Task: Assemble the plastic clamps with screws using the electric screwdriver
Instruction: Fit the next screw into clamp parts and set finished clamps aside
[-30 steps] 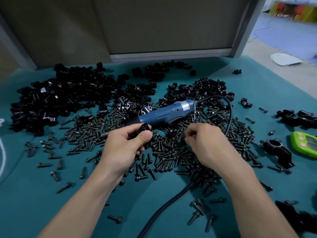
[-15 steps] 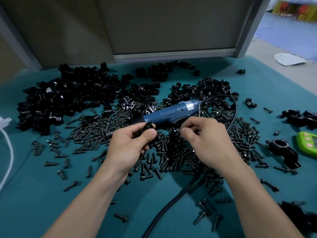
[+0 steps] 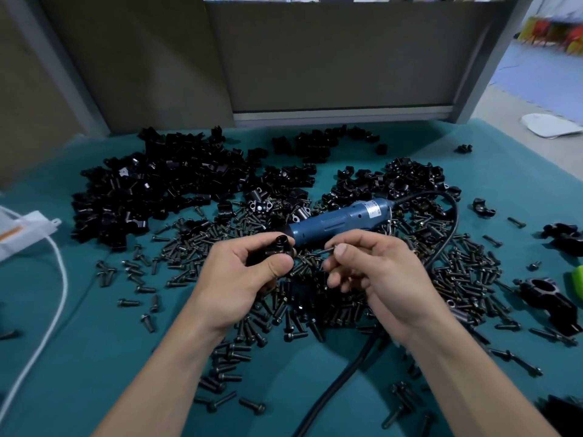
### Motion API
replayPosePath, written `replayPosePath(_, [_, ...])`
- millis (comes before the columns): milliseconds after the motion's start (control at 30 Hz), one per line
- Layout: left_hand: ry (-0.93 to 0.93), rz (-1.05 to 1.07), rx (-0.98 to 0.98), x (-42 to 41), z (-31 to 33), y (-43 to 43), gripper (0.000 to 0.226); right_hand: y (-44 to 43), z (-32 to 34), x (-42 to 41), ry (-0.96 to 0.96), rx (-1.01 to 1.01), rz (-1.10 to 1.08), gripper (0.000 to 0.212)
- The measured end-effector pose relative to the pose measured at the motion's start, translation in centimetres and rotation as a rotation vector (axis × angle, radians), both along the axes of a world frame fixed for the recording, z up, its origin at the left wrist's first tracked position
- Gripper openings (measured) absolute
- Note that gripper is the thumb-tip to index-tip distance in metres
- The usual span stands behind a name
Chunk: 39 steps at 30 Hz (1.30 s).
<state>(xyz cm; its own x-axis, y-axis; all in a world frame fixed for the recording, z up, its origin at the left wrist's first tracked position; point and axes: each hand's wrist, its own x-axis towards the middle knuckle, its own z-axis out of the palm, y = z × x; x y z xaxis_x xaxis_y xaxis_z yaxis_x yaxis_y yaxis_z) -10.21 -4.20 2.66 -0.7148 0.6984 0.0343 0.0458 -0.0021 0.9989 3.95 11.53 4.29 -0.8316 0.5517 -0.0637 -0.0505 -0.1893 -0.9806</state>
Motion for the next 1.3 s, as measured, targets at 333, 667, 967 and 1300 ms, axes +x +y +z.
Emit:
replayPosePath(333, [0.026, 0.089, 0.015, -3.2, 0.1, -4.9, 0.028, -4.7, 1.4, -5.8, 0.059, 0.023, 0.160, 0.017])
replayPosePath(667, [0.026, 0.015, -0.005, -4.7, -0.7, -5.4, 0.029, -6.7, -1.1, -7.9, 0.095, 0.169, 0.070, 0.023])
replayPosePath(967, [0.016, 0.014, 0.016, -4.3, -0.8, -4.9, 0.028, -6.1, -1.4, -7.6, 0.077, 0.353, -0.012, 0.019])
replayPosePath(1300, [0.273, 0.080, -0.020, -3.4, -1.4, -4.4, 0.032, -5.8, -2.3, -7.7, 0.050, 0.389, -0.060, 0.020])
